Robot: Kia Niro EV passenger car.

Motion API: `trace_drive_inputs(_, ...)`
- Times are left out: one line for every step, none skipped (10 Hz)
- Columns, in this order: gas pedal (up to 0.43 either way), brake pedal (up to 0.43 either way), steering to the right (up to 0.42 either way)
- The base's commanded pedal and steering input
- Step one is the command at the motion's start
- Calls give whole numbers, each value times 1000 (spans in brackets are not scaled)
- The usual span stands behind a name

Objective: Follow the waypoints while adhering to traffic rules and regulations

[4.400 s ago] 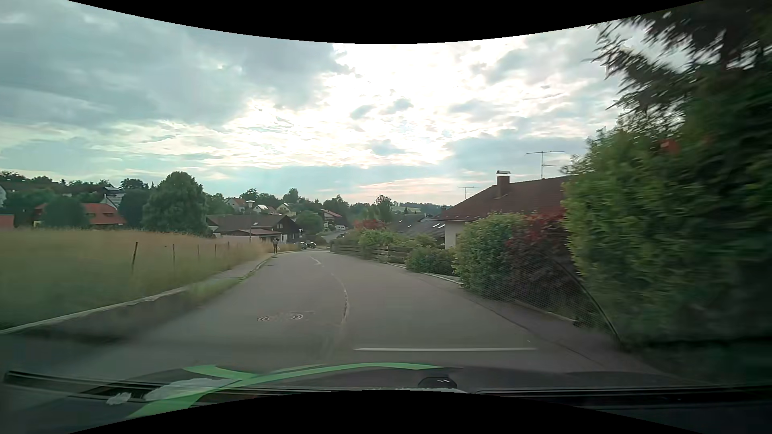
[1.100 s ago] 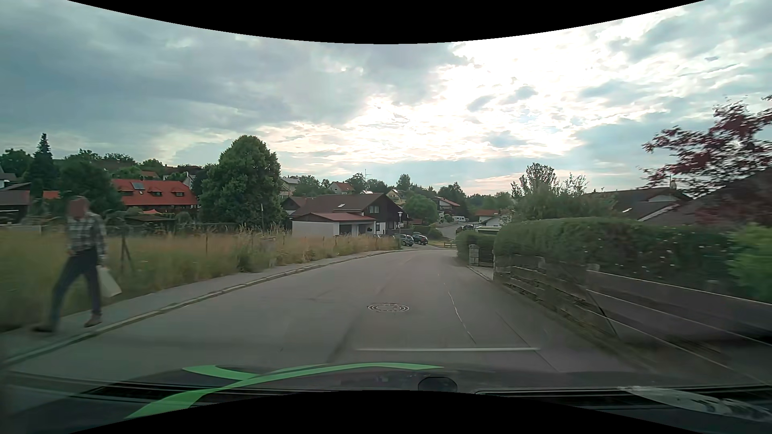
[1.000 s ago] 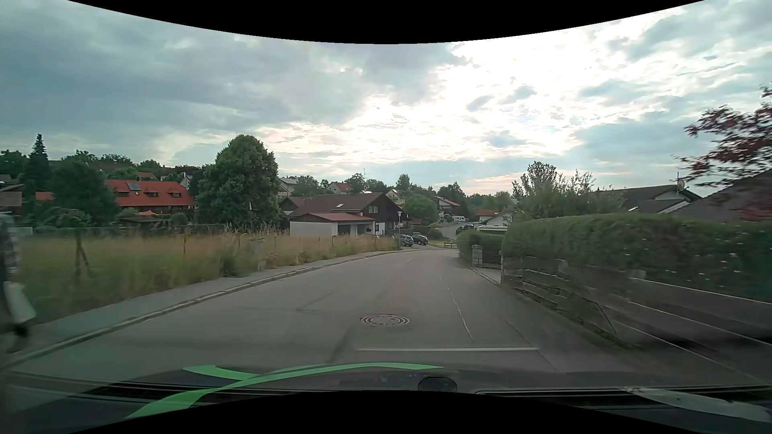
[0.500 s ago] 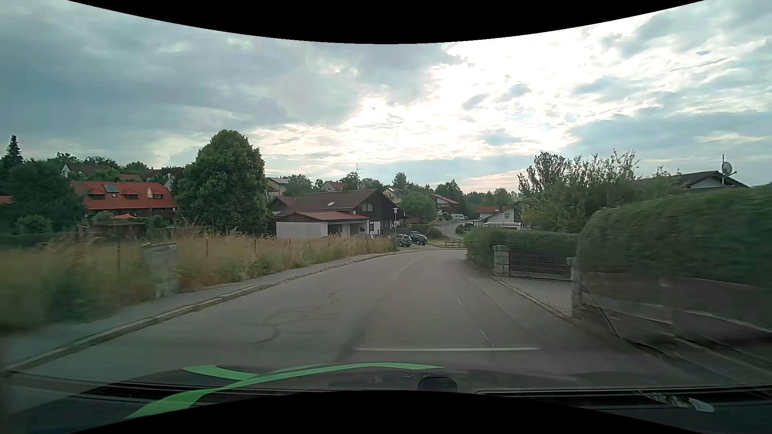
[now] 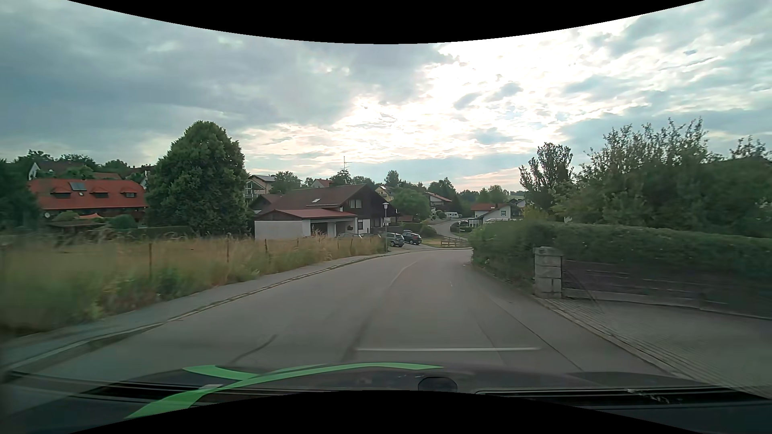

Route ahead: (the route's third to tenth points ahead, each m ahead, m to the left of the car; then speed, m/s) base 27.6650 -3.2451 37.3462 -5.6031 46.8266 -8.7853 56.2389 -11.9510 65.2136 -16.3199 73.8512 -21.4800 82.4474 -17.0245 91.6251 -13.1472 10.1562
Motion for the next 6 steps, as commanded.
trace_drive_inputs(47, 0, 21)
trace_drive_inputs(0, 0, 22)
trace_drive_inputs(0, 0, 21)
trace_drive_inputs(0, 0, 21)
trace_drive_inputs(0, 0, 22)
trace_drive_inputs(0, 0, 21)
